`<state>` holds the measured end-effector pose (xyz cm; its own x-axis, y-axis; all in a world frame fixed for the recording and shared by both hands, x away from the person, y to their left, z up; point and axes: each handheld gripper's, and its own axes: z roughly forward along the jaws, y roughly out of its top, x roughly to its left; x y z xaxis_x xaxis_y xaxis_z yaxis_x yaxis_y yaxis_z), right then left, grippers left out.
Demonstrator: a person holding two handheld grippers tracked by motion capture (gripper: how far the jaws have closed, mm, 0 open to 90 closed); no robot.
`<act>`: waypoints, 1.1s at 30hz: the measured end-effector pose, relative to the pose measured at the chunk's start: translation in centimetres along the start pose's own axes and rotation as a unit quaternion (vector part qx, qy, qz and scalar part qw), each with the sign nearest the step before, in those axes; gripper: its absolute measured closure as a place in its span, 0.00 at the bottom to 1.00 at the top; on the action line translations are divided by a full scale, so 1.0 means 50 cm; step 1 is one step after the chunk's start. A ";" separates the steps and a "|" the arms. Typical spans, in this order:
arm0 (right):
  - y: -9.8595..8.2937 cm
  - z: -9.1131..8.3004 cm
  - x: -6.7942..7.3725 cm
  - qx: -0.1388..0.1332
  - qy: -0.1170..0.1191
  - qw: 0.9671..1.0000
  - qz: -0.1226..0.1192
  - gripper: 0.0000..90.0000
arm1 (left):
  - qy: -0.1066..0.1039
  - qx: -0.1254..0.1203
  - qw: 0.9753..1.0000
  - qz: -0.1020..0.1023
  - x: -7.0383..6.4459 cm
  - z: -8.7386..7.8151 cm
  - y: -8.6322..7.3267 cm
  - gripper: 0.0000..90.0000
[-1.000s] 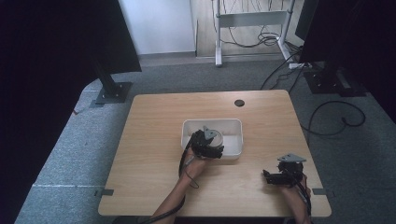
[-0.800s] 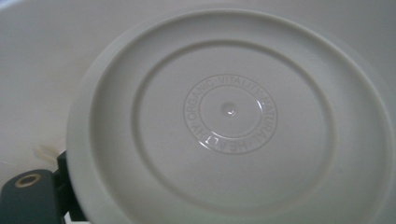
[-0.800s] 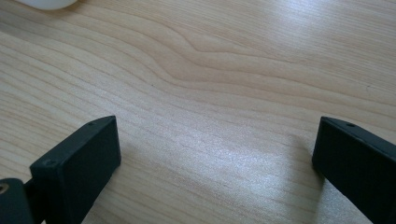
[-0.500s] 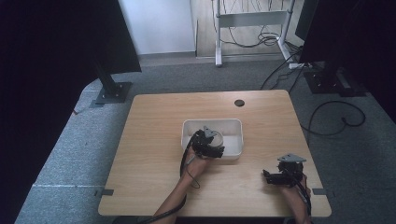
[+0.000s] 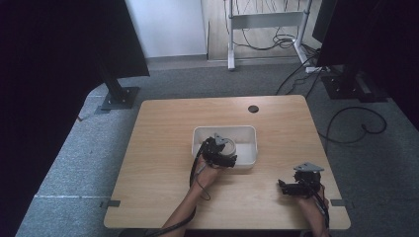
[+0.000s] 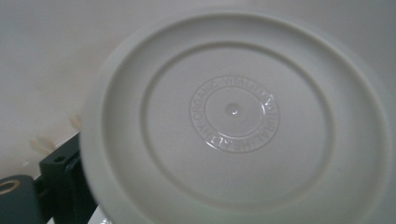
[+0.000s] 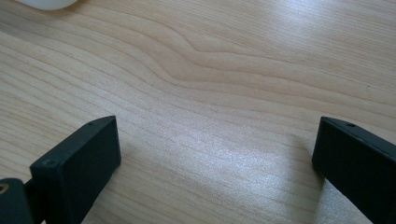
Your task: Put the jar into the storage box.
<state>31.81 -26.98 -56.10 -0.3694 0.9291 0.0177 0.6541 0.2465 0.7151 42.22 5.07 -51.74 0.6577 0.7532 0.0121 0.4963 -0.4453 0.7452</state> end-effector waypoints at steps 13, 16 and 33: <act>0.000 0.000 0.000 0.000 0.000 1.000 0.000 0.01 | -0.008 -0.011 1.000 0.012 -0.004 -0.034 0.009 0.04; 0.000 0.000 0.000 0.000 0.000 1.000 0.000 0.01 | -0.007 -0.014 1.000 0.015 -0.005 -0.042 0.011 0.04; 0.000 0.000 0.000 0.000 0.000 1.000 0.000 0.01 | -0.006 -0.018 1.000 0.022 0.001 -0.073 0.000 0.05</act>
<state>31.81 -26.97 -56.09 -0.3693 0.9291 0.0174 0.6541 0.2466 0.7151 40.18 6.88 -49.30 0.6853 0.7273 0.0383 0.4461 -0.4608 0.7672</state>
